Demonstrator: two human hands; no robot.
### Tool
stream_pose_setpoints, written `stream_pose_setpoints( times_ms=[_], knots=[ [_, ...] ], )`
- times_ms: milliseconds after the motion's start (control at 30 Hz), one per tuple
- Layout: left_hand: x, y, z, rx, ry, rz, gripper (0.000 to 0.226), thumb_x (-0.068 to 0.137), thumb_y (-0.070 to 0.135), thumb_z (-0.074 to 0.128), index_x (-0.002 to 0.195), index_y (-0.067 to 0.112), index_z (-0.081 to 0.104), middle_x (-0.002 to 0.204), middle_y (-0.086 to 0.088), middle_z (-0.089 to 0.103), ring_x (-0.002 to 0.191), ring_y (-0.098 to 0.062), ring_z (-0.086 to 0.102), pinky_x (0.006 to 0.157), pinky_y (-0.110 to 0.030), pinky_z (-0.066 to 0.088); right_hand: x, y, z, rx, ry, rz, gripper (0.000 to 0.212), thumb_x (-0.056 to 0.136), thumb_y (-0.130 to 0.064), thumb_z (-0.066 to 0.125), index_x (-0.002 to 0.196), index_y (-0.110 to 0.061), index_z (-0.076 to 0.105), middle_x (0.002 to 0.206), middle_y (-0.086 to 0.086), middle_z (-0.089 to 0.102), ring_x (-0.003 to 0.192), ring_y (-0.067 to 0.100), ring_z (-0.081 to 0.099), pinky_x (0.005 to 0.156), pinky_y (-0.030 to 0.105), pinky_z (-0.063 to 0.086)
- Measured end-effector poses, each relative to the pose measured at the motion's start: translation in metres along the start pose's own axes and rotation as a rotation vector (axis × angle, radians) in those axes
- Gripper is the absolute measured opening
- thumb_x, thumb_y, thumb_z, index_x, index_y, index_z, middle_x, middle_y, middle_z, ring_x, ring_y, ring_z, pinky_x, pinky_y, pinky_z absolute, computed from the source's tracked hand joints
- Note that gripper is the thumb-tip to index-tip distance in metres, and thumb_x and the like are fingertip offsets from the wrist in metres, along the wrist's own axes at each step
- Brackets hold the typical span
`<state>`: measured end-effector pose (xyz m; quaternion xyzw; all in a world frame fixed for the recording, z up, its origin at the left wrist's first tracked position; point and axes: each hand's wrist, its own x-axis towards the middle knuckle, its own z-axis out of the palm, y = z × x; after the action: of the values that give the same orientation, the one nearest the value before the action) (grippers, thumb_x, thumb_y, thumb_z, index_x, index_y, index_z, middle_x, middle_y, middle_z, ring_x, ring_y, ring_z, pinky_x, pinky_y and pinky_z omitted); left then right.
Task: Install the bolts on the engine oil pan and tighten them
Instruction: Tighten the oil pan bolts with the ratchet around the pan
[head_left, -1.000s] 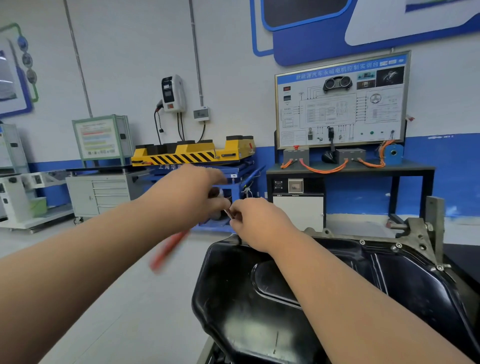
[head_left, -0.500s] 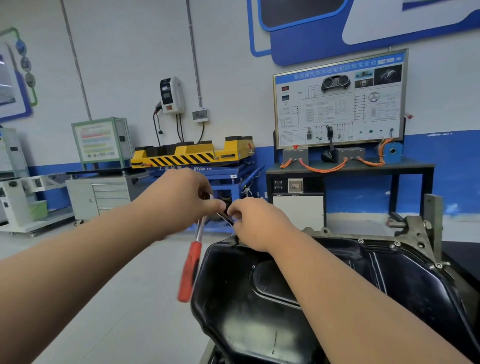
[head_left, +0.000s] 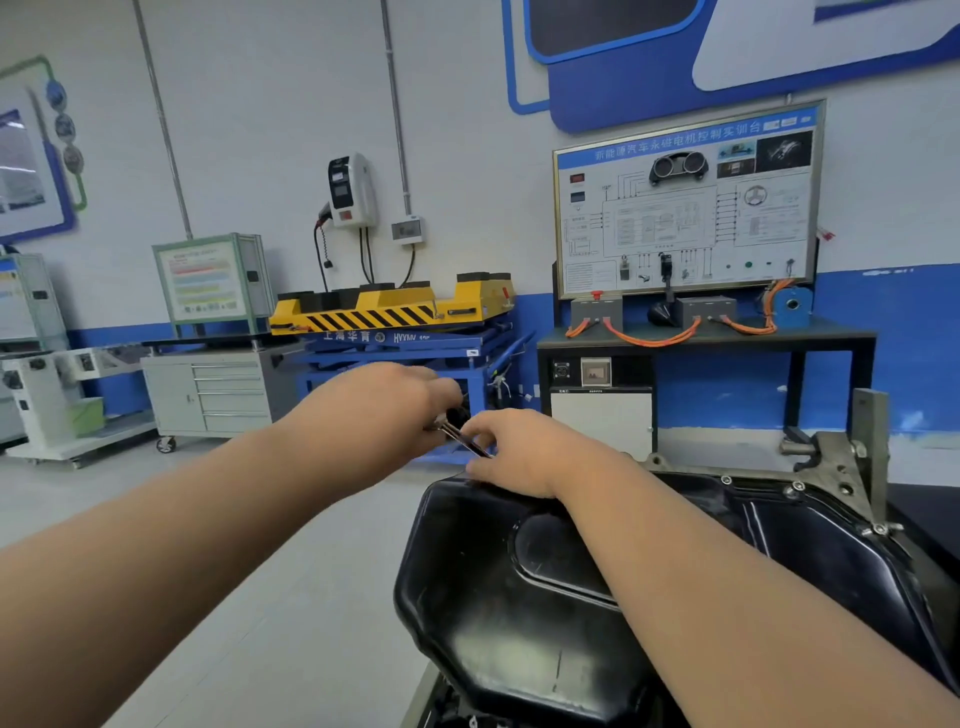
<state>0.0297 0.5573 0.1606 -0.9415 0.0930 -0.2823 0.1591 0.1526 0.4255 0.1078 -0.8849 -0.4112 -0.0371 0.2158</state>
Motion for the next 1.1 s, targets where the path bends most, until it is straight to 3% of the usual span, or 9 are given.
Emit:
stream_pose_setpoints(
  times_ms=[100,200,300,367,533,733,867,933,1100],
  knots=[
    [-0.001,-0.007,-0.002,0.255,0.034,0.303,0.032,0.092,0.018,0.056,0.122,0.028,0.053,0.112,0.007,0.059,0.103,-0.017,0.056,0.092,-0.03,0.047,0.015,-0.009,-0.01,-0.102,-0.112,0.022,0.023,0.086,-0.041,0.057,0.096,-0.022,0.065,0.093,0.002,0.066,0.086,0.025,0.062,0.08,0.039,0.053],
    [-0.002,-0.015,0.001,0.226,0.126,0.445,0.04,0.071,0.015,0.08,0.109,0.023,0.068,0.096,0.005,0.069,0.087,-0.016,0.065,0.078,-0.023,0.053,0.033,-0.02,-0.007,-0.233,-0.194,0.002,0.03,0.091,-0.042,0.049,0.092,-0.016,0.064,0.092,0.006,0.063,0.085,0.026,0.061,0.082,0.042,0.052],
    [-0.012,-0.025,0.005,-0.13,0.006,-0.08,0.043,0.085,0.051,0.061,0.125,0.035,0.056,0.102,0.015,0.065,0.078,-0.001,0.056,0.07,-0.012,0.039,0.041,-0.021,0.01,-0.088,-0.156,0.004,0.04,0.099,-0.042,0.037,0.089,-0.012,0.061,0.084,0.009,0.06,0.072,0.024,0.056,0.07,0.036,0.047],
    [-0.016,-0.025,0.011,-0.354,-0.092,-0.366,0.048,0.076,0.07,0.047,0.096,0.03,0.062,0.077,0.016,0.064,0.058,0.001,0.057,0.054,-0.007,0.041,0.042,-0.021,0.015,-0.09,-0.127,0.016,0.04,0.101,-0.041,0.035,0.078,-0.015,0.055,0.075,0.006,0.056,0.065,0.022,0.051,0.061,0.034,0.042],
    [-0.007,-0.008,0.016,-0.4,-0.085,-0.457,0.048,0.085,0.061,0.05,0.077,0.015,0.06,0.062,0.001,0.067,0.053,-0.01,0.063,0.049,-0.02,0.049,0.044,-0.018,0.018,-0.036,-0.085,0.059,0.037,0.1,-0.037,0.037,0.087,-0.012,0.061,0.075,0.006,0.056,0.067,0.021,0.052,0.065,0.035,0.046],
    [0.005,-0.02,-0.003,0.296,-0.083,0.073,0.025,0.095,0.051,0.044,0.11,0.032,0.052,0.101,0.012,0.063,0.091,-0.012,0.058,0.084,-0.025,0.039,0.039,-0.016,0.015,0.002,-0.071,0.097,0.038,0.099,-0.042,0.04,0.076,-0.015,0.053,0.071,0.004,0.052,0.062,0.02,0.048,0.057,0.031,0.039],
    [0.007,-0.008,-0.001,-0.203,-0.218,-0.336,0.048,0.088,0.061,0.047,0.079,0.015,0.06,0.06,0.005,0.064,0.05,-0.009,0.056,0.047,-0.019,0.038,0.036,-0.015,0.015,0.018,-0.061,0.09,0.034,0.099,-0.038,0.039,0.085,-0.014,0.058,0.077,0.005,0.056,0.067,0.019,0.053,0.06,0.032,0.043],
    [0.007,0.0,0.004,-0.333,-0.229,-0.417,0.051,0.089,0.059,0.048,0.078,0.011,0.06,0.059,0.001,0.066,0.052,-0.011,0.06,0.048,-0.021,0.044,0.035,-0.015,0.016,0.024,-0.055,0.09,0.032,0.098,-0.035,0.04,0.085,-0.013,0.059,0.077,0.006,0.057,0.066,0.02,0.052,0.061,0.033,0.043],
    [0.003,-0.018,-0.003,0.405,-0.052,0.218,0.022,0.094,0.026,0.052,0.114,0.034,0.051,0.112,0.014,0.058,0.107,-0.013,0.047,0.093,-0.03,0.035,0.036,-0.014,0.014,-0.039,-0.068,0.077,0.033,0.095,-0.032,0.044,0.068,-0.015,0.051,0.069,0.003,0.05,0.059,0.018,0.046,0.052,0.029,0.036]
  ],
)
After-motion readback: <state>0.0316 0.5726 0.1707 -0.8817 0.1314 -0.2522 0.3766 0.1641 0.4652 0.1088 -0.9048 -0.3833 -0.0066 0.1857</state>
